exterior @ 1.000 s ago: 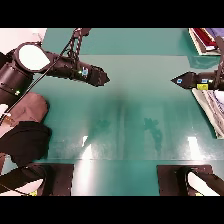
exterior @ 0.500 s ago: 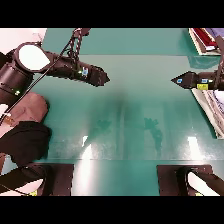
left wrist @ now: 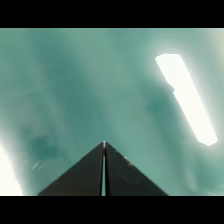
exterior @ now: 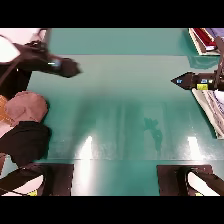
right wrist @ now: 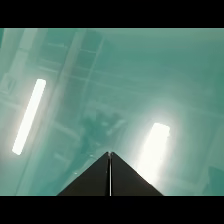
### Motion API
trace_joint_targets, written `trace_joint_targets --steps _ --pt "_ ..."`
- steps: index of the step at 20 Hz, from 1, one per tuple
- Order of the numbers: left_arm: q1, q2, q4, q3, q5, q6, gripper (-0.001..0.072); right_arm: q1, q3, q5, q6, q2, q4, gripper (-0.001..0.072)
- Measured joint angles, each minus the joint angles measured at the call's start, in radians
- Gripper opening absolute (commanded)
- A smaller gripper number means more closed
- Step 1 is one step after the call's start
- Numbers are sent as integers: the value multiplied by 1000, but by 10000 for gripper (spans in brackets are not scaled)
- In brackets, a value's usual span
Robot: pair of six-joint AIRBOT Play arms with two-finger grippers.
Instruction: Fold the shirts.
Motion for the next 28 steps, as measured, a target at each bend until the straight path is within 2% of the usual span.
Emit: trace_joint_targets --steps 2,3,4,5,9,13,17,19,20,21,25,28 --pt "133 58 103 -38 -52 -21 28 0 0 3 0 0 0 17" --pt "205 81 153 -61 -73 -29 118 0 0 2 0 0 0 17" --pt "271 97 192 -83 -91 -34 517 0 0 -1 0 0 0 17" --pt "333 109 222 -112 -106 -38 720 0 0 -4 0 0 0 17" --pt "490 129 285 -270 -48 -73 712 0 0 -11 0 0 0 17" --pt "538 114 308 -455 120 -111 712 0 -1 -15 0 0 0 18" --pt "552 39 312 -532 206 -136 702 0 -2 -28 0 0 0 17" --pt "554 19 299 -542 235 -151 230 0 -2 -32 0 0 0 18" --pt "554 13 290 -542 241 -156 58 0 -2 -37 0 0 0 18" --pt "555 10 283 -535 240 -159 27 0 -2 -43 0 0 0 18" --pt "552 29 248 -439 181 -145 24 0 11 -63 1 0 19 17" --pt "490 111 221 -280 136 -123 24 -1 95 -64 1 0 40 17"
